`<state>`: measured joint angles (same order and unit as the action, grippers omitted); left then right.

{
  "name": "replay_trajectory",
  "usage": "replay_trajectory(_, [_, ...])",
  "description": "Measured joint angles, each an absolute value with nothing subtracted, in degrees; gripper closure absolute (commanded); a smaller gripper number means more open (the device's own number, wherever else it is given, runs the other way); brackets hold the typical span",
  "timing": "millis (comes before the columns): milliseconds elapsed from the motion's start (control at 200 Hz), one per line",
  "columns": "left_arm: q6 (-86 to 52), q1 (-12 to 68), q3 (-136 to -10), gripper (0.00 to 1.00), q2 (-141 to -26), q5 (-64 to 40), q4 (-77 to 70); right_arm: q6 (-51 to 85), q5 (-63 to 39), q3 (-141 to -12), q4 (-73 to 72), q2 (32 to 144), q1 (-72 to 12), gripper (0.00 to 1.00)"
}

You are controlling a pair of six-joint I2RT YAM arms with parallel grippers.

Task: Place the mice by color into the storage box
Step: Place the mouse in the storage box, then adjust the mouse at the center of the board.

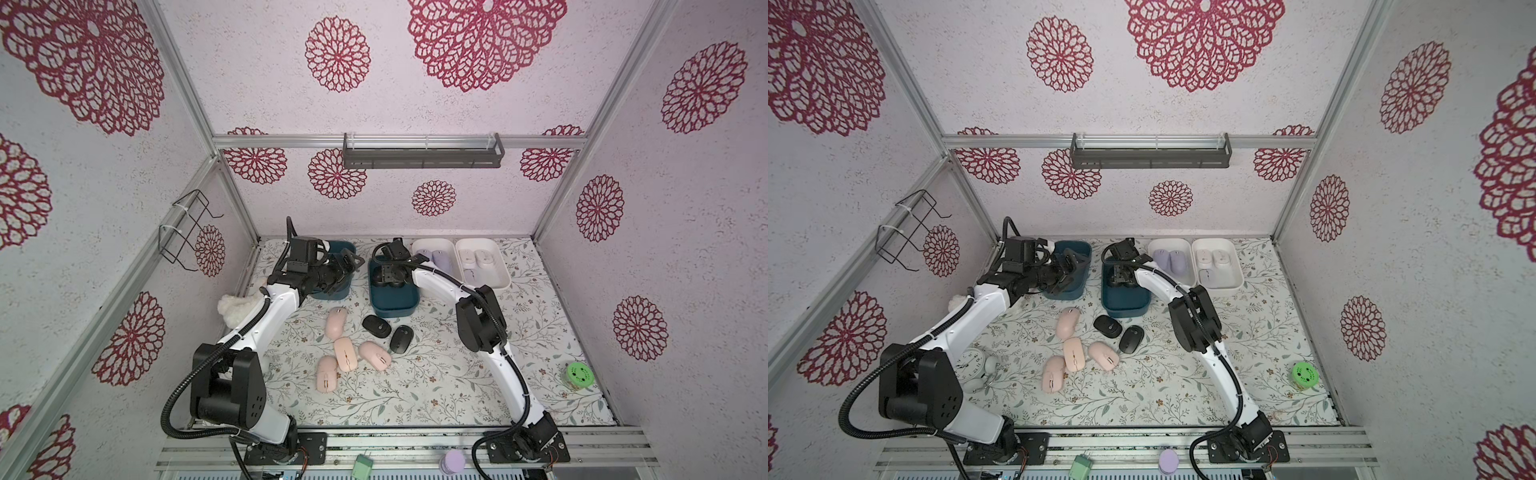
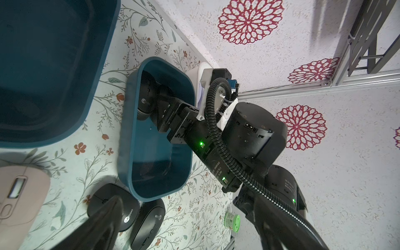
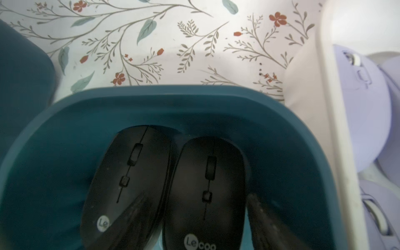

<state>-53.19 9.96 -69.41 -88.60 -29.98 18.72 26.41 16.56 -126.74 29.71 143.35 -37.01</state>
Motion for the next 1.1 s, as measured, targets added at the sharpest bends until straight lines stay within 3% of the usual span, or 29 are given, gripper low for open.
replay_trajectory(200, [-53.1,9.9,-69.4,0.03,-88.6,-29.7,18.7,24.4,17.0,-126.2,31.1,139.7,-38.2,0.26])
replay_trajectory(345, [-52.9,9.7,-69.4,0.03,-88.6,-29.0,18.7,23.1,17.6,-120.4,30.4,130.2,-40.3,0.26])
replay_trajectory(691, [-52.6,9.6,-69.4,0.03,-86.8,-28.0,18.5,22.5,18.7,-79.2,18.3,97.1,-45.6,0.25])
replay_trajectory(896, [-53.0,11.0,-69.1,0.03,-87.0,-28.3,17.7,24.2,19.6,-61.8,17.9,87.8,-45.6,0.24])
replay_trajectory(1096, [-52.0,15.3,-69.7,0.03,-90.6,-29.8,18.7,28.0,18.2,-52.7,16.9,82.2,-45.6,0.23])
